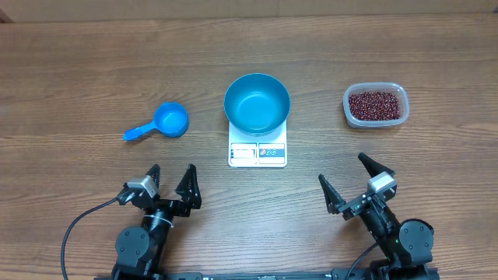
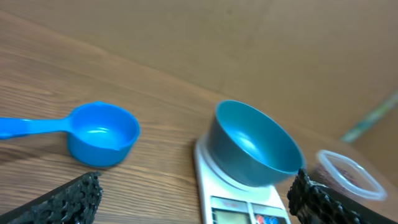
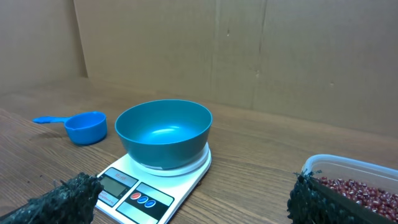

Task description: Scoop item into bowl and weigh 150g on scale

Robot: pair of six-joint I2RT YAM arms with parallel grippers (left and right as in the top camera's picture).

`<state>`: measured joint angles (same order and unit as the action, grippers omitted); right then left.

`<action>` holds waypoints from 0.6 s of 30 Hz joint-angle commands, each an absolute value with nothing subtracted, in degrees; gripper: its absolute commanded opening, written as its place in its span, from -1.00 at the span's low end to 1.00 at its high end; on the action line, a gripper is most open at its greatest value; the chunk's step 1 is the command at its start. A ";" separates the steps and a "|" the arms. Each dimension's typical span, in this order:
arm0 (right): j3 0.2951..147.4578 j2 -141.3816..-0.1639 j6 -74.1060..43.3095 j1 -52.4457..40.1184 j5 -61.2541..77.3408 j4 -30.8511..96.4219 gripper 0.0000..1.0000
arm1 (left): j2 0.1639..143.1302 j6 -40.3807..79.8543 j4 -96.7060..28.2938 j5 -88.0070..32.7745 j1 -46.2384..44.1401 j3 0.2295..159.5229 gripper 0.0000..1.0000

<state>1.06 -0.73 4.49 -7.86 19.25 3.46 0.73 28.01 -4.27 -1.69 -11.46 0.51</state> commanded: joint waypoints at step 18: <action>0.47 -0.16 4.27 -7.38 18.72 3.22 1.00 | 23.77 8.43 -37.63 -1.30 -11.00 47.51 1.00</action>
